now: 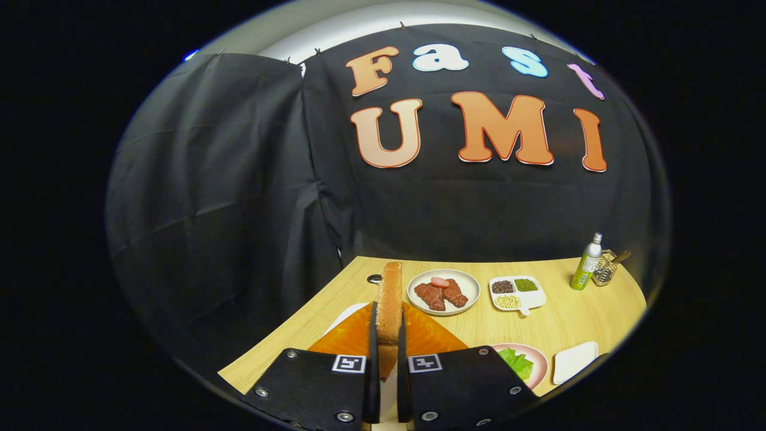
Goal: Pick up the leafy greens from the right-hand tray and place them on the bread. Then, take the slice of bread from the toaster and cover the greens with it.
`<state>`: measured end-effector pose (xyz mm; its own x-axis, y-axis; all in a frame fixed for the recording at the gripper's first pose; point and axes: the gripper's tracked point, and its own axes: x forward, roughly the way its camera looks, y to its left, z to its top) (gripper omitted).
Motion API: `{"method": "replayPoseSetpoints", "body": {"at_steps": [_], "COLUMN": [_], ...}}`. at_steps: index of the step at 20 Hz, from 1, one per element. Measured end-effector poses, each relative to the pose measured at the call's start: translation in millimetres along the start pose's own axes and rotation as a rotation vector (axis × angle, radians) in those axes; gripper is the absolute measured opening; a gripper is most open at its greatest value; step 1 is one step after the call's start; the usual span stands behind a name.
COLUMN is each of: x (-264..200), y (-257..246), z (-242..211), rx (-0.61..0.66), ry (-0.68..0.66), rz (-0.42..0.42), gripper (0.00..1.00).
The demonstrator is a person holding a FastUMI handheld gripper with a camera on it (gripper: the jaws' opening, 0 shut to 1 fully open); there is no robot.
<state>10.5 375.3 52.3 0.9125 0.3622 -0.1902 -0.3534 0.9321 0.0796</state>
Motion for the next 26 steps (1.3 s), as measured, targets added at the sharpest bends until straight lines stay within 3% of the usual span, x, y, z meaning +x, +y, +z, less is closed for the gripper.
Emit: {"method": "replayPoseSetpoints", "body": {"at_steps": [11,26], "x": [-16,-15], "y": [-64,-129], "z": [-16,-114], "rx": [0.009,0.07], "ry": [0.01,0.168], "rz": [-0.069,-0.093], "gripper": [0.11,0.11]}}
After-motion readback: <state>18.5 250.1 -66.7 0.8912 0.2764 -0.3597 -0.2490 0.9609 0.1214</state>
